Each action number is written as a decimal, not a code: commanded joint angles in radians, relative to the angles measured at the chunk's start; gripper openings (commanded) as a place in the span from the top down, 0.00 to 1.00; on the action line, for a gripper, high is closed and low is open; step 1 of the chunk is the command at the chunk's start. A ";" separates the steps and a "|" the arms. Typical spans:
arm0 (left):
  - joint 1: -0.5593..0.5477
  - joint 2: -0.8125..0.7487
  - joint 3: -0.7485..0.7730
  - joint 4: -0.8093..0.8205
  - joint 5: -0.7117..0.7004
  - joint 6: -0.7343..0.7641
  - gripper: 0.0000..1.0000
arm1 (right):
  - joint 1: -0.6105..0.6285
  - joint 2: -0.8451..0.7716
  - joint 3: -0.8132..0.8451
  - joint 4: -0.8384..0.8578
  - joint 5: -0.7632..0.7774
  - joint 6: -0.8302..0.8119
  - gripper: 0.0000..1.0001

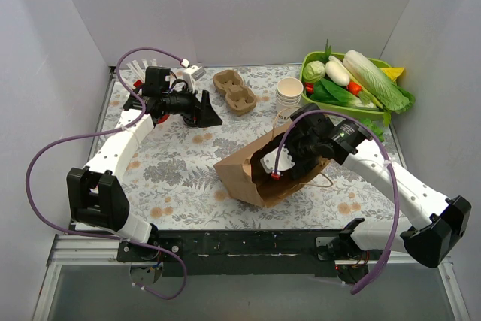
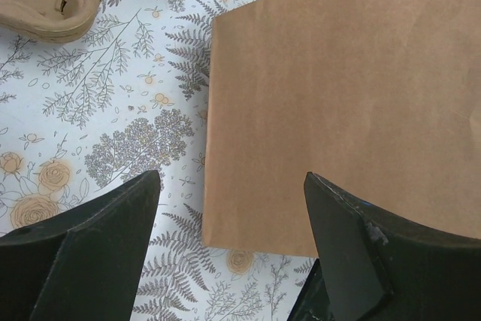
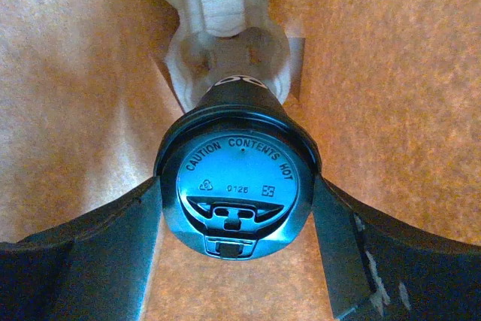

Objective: Pack the takeout coffee

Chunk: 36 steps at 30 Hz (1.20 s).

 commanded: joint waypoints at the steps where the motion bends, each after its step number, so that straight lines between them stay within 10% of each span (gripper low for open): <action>1: 0.007 -0.008 0.012 -0.001 0.044 0.020 0.23 | -0.036 0.005 -0.002 0.057 -0.094 -0.094 0.99; 36: 0.007 0.004 -0.026 -0.021 0.043 0.037 0.23 | -0.138 0.141 0.029 0.028 -0.225 -0.275 0.99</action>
